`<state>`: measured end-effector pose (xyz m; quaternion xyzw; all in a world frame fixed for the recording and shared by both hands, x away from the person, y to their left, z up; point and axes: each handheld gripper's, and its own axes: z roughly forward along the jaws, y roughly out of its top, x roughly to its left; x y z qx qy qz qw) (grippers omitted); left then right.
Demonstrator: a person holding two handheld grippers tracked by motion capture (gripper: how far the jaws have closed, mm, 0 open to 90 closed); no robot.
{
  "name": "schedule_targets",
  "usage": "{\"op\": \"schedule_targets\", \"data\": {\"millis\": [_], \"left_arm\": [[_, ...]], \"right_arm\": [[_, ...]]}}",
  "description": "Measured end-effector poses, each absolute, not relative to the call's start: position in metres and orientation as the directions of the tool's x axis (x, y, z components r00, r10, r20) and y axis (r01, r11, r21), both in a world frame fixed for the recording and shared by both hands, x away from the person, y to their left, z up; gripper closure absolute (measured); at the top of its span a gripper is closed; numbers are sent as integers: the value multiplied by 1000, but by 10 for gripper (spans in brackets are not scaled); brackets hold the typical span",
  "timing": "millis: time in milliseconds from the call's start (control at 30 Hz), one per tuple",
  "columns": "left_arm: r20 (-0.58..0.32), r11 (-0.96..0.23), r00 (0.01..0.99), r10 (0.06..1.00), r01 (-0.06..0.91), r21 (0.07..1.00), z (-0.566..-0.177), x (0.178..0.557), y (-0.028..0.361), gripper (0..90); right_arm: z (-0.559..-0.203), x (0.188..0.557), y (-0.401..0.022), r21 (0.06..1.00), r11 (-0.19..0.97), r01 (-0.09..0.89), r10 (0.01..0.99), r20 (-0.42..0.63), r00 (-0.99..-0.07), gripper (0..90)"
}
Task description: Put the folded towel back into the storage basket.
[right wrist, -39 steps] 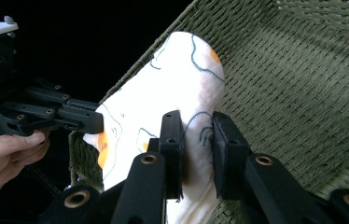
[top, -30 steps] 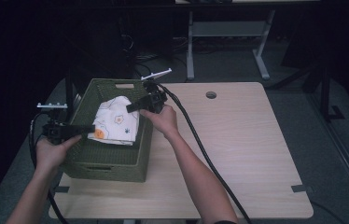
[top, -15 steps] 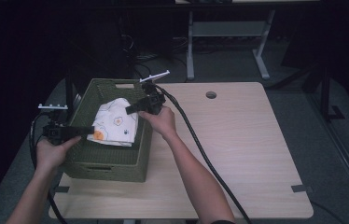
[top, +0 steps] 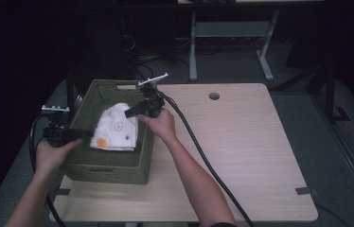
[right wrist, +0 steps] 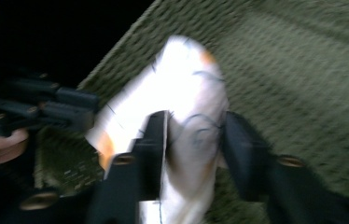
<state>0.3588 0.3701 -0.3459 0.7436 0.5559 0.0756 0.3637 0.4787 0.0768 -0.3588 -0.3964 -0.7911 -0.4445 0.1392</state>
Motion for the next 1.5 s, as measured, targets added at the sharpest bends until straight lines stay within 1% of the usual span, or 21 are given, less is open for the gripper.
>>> {"op": "schedule_targets", "data": {"millis": [33,100,467,867,1167,1233,1500], "left_arm": [[-289,-120,372,882,771,625,-346,359,371,677],[-295,-112,368,882,771,627,-346,359,371,674],[-300,-110,394,869,744,659,-337,354,363,664],[-283,-152,460,841,704,694,-321,355,332,657],[-293,-161,496,817,685,711,-313,354,311,656],[-293,-163,503,813,681,714,-311,354,308,652],[-296,-171,522,800,671,722,-306,352,292,616]], "right_arm": [[-358,479,75,595,293,748,502,570,-650,533],[-357,479,74,594,297,748,501,569,-652,529],[-343,475,53,624,278,730,492,560,-666,531],[-327,473,19,643,241,727,492,565,-663,500],[-318,470,-7,655,217,724,496,565,-659,487],[-318,469,-13,658,206,725,500,566,-655,470],[-318,465,-36,662,184,726,506,570,-648,447]]}}
